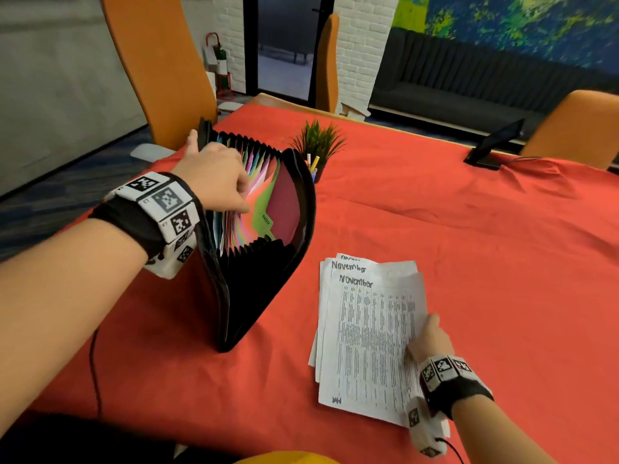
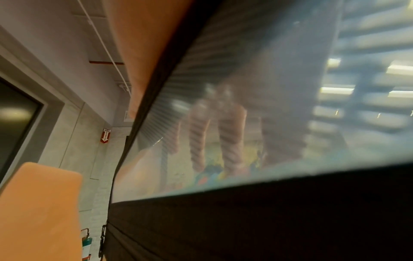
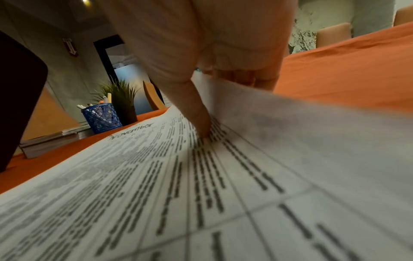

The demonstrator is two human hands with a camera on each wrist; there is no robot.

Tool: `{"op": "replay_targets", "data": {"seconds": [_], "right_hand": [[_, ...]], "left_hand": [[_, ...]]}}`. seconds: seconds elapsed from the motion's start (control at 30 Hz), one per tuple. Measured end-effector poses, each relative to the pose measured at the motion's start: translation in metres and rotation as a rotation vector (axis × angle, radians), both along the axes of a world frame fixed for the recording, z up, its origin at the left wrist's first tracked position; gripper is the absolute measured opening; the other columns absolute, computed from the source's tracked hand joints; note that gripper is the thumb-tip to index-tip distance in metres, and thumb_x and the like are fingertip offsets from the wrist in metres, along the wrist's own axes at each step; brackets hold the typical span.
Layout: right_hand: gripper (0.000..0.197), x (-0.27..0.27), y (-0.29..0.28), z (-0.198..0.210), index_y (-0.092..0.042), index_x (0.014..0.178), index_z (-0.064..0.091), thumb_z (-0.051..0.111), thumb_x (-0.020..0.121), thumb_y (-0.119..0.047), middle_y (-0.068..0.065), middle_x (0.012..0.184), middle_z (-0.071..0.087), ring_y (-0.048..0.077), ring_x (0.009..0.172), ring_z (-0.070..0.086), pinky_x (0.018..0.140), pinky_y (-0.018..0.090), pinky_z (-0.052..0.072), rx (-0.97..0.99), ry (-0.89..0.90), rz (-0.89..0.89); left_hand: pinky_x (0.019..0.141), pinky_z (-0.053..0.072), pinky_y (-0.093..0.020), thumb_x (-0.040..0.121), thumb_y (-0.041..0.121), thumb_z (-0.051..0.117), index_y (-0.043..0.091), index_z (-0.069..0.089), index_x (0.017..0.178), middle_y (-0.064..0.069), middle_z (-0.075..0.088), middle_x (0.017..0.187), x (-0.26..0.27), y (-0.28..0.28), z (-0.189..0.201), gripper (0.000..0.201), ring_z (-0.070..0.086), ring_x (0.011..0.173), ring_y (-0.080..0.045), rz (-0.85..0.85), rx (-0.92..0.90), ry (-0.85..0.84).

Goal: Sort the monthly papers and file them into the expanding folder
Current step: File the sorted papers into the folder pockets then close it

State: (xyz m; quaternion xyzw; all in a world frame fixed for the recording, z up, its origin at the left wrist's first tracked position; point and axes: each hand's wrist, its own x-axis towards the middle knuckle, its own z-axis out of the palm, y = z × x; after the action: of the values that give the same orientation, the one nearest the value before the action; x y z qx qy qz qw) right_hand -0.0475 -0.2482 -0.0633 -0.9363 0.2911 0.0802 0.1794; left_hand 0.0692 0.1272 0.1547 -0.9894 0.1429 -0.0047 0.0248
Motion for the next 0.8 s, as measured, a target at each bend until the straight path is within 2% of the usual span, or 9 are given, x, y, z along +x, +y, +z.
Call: {"op": "replay_targets", "data": {"seconds": [0.1,0.2,0.27,0.4,0.5,0.6,0.67,0.73,0.8], "right_hand": [[0.052,-0.004,-0.007,-0.002,-0.008,0.133,0.024,0.044,0.086,0.003,0.022,0.103,0.061,0.034,0.088,0.06,0.071,0.036,0.045,0.084,-0.089,-0.096],[0.025,-0.007,-0.018,-0.005,-0.011,0.11,0.048,0.048,0.085,-0.005,0.015,0.094,0.064,0.03,0.082,0.061,0.072,0.035,0.05,0.1,-0.105,-0.088],[0.016,-0.012,-0.023,-0.002,-0.011,0.099,0.056,0.053,0.083,-0.01,0.013,0.09,0.065,0.03,0.082,0.061,0.075,0.037,0.051,0.121,-0.151,-0.113],[0.016,-0.015,-0.036,0.003,-0.005,0.097,0.054,0.058,0.084,-0.012,0.015,0.091,0.062,0.028,0.081,0.055,0.076,0.036,0.046,0.242,-0.233,-0.149],[0.019,-0.011,-0.04,0.013,-0.006,0.098,0.055,0.063,0.081,-0.009,0.015,0.096,0.063,0.027,0.084,0.059,0.083,0.042,0.049,0.378,-0.26,-0.146],[0.022,0.002,-0.044,0.048,0.0,0.1,0.061,0.066,0.08,-0.007,0.016,0.09,0.067,0.03,0.08,0.065,0.079,0.047,0.054,0.471,-0.392,-0.15],[0.021,0.013,-0.044,0.087,0.001,0.1,0.063,0.064,0.081,-0.007,0.017,0.087,0.068,0.025,0.073,0.067,0.071,0.04,0.056,0.475,-0.568,-0.149],[0.019,0.027,-0.039,0.131,-0.001,0.101,0.063,0.059,0.082,-0.002,0.008,0.084,0.068,0.004,0.058,0.064,0.056,0.02,0.054,0.53,-0.788,-0.143],[0.026,0.042,-0.031,0.176,-0.007,0.106,0.063,0.056,0.081,0.0,-0.011,0.079,0.071,-0.006,0.061,0.062,0.061,0.015,0.054,0.632,-0.955,-0.118]], "left_hand": [[0.108,-0.011,-0.066,0.073,0.038,0.069,0.034,0.067,0.075,0.009,0.047,0.122,-0.002,0.0,0.001,0.005,0.025,0.133,-0.019,-0.004,0.041,0.021],[0.106,-0.011,-0.068,0.076,0.034,0.066,0.043,0.066,0.094,0.009,0.039,0.136,0.0,0.002,0.0,0.02,0.015,0.139,-0.017,-0.027,0.092,0.077],[0.106,-0.01,-0.068,0.076,0.032,0.067,0.044,0.064,0.093,0.009,0.038,0.137,0.001,0.003,0.0,0.022,0.015,0.139,-0.017,-0.028,0.083,0.08],[0.109,-0.007,-0.067,0.074,0.03,0.068,0.034,0.057,0.079,0.011,0.043,0.124,0.001,0.006,0.002,0.013,0.025,0.134,-0.018,-0.012,0.054,0.083],[0.11,-0.005,-0.065,0.08,0.038,0.062,0.038,0.06,0.072,0.013,0.045,0.125,0.001,0.007,0.003,0.008,0.028,0.131,-0.017,-0.05,0.112,0.114],[0.11,-0.005,-0.064,0.083,0.051,0.054,0.038,0.068,0.076,0.014,0.045,0.13,0.003,0.007,0.003,0.02,0.028,0.133,-0.015,-0.088,0.147,0.142],[0.111,-0.004,-0.064,0.081,0.059,0.054,0.032,0.072,0.078,0.013,0.049,0.127,0.004,0.004,0.004,0.033,0.03,0.131,-0.015,-0.093,0.145,0.15],[0.111,-0.002,-0.063,0.078,0.059,0.057,0.027,0.073,0.073,0.012,0.057,0.119,0.005,-0.001,0.004,0.035,0.037,0.126,-0.016,-0.083,0.12,0.134],[0.111,-0.004,-0.063,0.077,0.051,0.06,0.025,0.072,0.069,0.011,0.058,0.116,0.005,-0.004,0.004,0.029,0.036,0.126,-0.016,-0.068,0.095,0.117]]}}
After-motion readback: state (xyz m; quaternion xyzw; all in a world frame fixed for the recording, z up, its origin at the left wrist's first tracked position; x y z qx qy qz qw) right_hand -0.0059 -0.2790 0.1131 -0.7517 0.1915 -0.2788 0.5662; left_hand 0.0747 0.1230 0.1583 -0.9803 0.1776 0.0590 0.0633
